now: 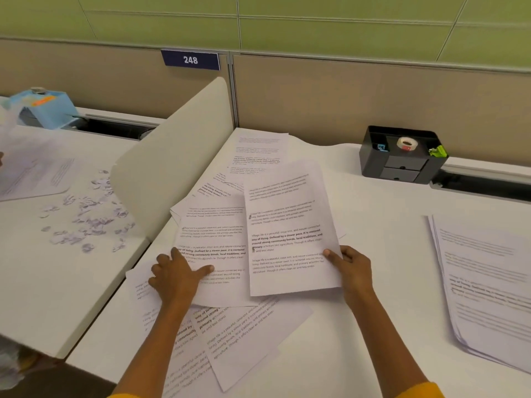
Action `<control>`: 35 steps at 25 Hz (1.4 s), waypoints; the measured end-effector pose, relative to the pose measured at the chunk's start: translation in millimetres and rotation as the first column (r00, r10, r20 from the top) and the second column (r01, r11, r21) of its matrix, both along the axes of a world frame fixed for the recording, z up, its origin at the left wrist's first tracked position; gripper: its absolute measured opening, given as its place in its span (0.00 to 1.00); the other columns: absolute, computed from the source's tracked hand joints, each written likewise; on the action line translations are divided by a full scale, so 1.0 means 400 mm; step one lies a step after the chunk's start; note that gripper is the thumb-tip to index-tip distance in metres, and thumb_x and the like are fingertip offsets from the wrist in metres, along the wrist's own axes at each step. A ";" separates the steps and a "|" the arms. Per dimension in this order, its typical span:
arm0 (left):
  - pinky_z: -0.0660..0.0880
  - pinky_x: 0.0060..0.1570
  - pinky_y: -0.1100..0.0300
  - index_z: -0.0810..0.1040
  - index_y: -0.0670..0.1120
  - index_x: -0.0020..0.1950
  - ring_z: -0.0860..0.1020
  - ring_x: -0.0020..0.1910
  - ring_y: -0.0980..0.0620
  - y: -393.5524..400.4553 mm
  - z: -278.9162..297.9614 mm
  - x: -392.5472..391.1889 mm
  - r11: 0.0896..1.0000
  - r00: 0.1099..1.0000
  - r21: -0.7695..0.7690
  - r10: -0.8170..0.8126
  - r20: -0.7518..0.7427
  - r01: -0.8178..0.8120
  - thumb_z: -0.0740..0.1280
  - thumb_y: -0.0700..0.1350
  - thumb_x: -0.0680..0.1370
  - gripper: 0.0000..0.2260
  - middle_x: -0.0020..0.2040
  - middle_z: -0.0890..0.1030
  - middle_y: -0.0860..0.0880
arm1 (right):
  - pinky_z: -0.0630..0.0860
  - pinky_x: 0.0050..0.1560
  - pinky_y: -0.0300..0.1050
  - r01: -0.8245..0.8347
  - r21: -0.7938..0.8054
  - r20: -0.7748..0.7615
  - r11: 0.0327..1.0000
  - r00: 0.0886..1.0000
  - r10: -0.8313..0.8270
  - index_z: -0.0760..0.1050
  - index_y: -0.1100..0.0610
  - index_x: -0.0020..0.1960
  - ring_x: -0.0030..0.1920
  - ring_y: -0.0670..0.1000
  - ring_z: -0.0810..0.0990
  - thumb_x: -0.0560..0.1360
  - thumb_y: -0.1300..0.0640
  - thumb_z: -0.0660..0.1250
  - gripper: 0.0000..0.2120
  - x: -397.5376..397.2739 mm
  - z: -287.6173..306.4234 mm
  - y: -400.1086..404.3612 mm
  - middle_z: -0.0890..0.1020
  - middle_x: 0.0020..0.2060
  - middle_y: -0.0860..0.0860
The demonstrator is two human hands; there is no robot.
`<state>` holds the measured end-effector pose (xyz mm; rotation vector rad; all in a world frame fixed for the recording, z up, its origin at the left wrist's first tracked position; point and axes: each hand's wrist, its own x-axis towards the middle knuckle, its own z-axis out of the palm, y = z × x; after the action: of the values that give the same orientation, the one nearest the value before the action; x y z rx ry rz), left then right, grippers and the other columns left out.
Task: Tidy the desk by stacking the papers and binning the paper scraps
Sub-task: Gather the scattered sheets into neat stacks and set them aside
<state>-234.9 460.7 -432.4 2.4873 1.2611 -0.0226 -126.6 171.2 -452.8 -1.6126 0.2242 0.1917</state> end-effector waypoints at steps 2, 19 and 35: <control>0.67 0.56 0.44 0.67 0.37 0.64 0.70 0.60 0.36 0.012 0.017 0.004 0.998 0.993 -0.068 0.028 0.113 -0.020 0.74 0.51 0.69 0.31 0.61 0.71 0.35 | 0.78 0.48 0.52 0.032 0.065 -0.001 0.997 0.999 -0.032 0.80 0.59 0.43 0.41 0.57 0.82 0.69 0.60 0.74 0.04 -0.007 0.006 -0.005 0.85 0.40 0.55; 0.81 0.39 0.53 0.77 0.48 0.58 0.81 0.47 0.47 -0.133 0.080 0.033 0.458 0.647 -0.840 0.553 0.525 0.290 0.68 0.38 0.75 0.13 0.50 0.83 0.47 | 0.79 0.51 0.51 -0.013 0.278 -0.090 0.961 0.995 0.039 0.80 0.62 0.48 0.44 0.55 0.83 0.71 0.61 0.72 0.07 -0.029 0.056 0.029 0.85 0.47 0.57; 0.67 0.58 0.47 0.65 0.39 0.68 0.67 0.62 0.38 -0.041 0.027 0.009 0.998 0.996 0.018 0.065 -0.063 -0.064 0.69 0.64 0.68 0.39 0.64 0.69 0.37 | 0.82 0.41 0.44 0.086 0.307 -0.166 0.948 0.986 -0.035 0.77 0.60 0.52 0.45 0.56 0.83 0.70 0.68 0.71 0.12 0.006 0.053 -0.045 0.83 0.45 0.54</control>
<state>-231.2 444.2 -421.7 2.4759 1.3713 -0.0762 -124.3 153.1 -431.6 -1.2728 0.3480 0.2940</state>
